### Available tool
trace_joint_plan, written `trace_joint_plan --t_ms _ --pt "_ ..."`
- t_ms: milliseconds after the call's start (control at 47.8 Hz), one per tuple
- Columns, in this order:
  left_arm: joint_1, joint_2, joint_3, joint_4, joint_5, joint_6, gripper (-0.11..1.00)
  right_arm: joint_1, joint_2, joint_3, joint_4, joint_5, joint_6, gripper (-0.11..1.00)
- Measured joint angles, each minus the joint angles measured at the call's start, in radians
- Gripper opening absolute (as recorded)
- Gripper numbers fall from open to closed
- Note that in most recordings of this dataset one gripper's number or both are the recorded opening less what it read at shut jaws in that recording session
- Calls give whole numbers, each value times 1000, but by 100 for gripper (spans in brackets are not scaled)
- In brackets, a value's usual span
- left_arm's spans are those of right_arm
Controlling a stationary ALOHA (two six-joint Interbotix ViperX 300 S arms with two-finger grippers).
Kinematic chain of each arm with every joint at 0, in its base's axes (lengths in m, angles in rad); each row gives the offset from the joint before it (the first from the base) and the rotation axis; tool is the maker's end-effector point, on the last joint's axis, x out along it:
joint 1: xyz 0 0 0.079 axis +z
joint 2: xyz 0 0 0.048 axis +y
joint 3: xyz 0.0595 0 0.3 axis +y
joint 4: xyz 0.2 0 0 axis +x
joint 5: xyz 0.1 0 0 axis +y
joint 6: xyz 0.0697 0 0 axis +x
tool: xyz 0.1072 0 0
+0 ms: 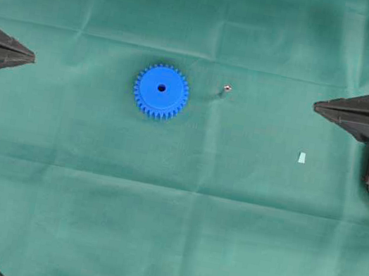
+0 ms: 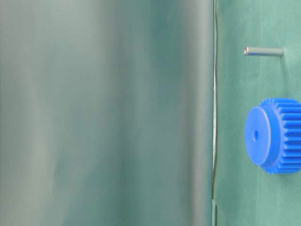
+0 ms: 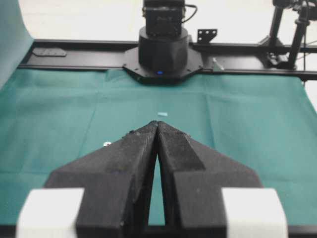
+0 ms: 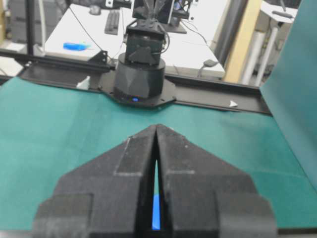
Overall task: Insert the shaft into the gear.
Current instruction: 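Move the right gripper left over the small silver shaft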
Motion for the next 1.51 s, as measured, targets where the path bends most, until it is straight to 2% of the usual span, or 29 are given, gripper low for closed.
trace_joint_plan --t_ms 419,712,775,816,1026,1089,1256,1507 --pt "-8 12 -21 8 43 -9 0 -8 15 -17 0 100 -2 2" --pt "-8 12 -21 9 44 -9 0 -112 150 -57 2 117 6 4" --pt "-8 12 -21 9 46 -9 0 -132 192 -64 3 115 8 11" --pt "-8 12 -21 9 46 -9 0 -143 224 -71 5 115 8 20" --pt "-8 12 -21 9 48 -9 0 -176 413 -110 12 114 9 81" --pt "-8 12 -21 9 48 -9 0 -183 471 -126 12 114 8 93" --pt "-8 12 -21 9 48 -9 0 -198 626 -163 14 104 8 88" --pt "-8 11 -21 9 52 -9 0 -209 834 -201 37 52 9 89"
